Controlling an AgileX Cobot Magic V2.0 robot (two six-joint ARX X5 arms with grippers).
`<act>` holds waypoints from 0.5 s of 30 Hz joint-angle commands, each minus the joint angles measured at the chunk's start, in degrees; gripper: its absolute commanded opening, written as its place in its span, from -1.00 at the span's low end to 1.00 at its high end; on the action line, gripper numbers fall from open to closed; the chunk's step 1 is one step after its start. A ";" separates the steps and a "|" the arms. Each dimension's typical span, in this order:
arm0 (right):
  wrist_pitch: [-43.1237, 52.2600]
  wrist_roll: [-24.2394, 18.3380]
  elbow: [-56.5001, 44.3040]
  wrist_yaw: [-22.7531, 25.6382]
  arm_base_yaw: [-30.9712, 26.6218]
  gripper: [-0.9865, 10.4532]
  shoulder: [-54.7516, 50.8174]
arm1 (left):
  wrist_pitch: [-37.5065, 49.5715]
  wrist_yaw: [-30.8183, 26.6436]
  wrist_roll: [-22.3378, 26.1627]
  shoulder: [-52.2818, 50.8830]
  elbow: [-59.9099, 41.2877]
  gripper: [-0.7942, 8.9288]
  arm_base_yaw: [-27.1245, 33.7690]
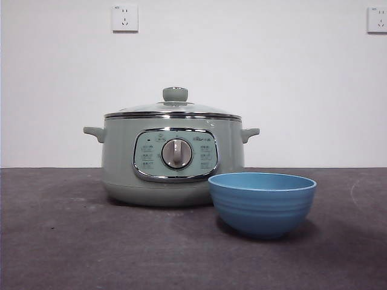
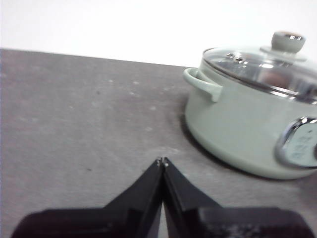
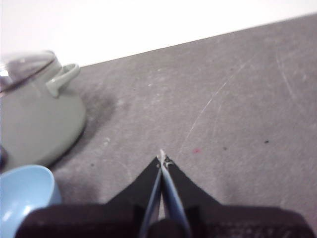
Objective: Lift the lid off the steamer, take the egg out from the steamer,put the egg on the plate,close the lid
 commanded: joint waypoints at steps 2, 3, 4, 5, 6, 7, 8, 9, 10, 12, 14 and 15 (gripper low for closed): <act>0.04 6.71 0.28 -3.89 0.02 -0.84 -0.13 | 0.46 1.62 -6.38 -0.15 1.20 -0.85 0.13; 0.35 7.10 0.70 -4.92 0.02 -0.84 -0.13 | 0.28 2.12 -6.47 -0.13 1.86 -0.85 0.13; 0.61 7.28 1.33 -6.12 0.02 -0.84 -0.13 | -0.15 2.19 -6.49 -0.13 2.84 -0.85 0.13; 0.63 7.54 2.14 -6.56 0.04 -0.85 -0.11 | -0.83 2.19 -6.49 -0.07 3.93 -0.85 0.13; 0.61 7.74 2.91 -7.13 0.02 -0.85 -0.02 | -1.57 2.21 -6.51 -0.04 4.94 -0.85 0.13; 0.63 7.89 3.87 -7.58 0.02 -0.85 0.22 | -2.62 2.23 -6.58 -0.02 6.23 -0.85 0.13; 0.50 8.13 5.01 -7.58 0.04 -0.85 0.66 | -3.82 2.29 -6.80 0.13 7.63 -0.85 0.13; 0.31 8.11 6.05 -7.63 0.04 -0.85 1.11 | -4.83 2.38 -7.13 0.35 8.87 -0.85 0.13; 0.17 8.11 7.17 -8.07 0.04 -0.85 1.68 | -5.84 2.60 -7.41 0.52 10.10 -0.85 0.13; 0.02 8.09 9.97 -11.02 0.04 -0.85 3.54 | -7.58 3.98 -7.45 1.27 12.85 -0.85 0.13; -1.36 7.87 13.42 -13.57 0.09 -0.85 6.08 | -9.11 5.84 -7.50 2.32 15.54 -0.85 0.13; -2.67 7.56 15.15 -14.38 0.09 -0.85 7.39 | -9.97 6.86 -7.50 2.89 16.76 -0.85 0.13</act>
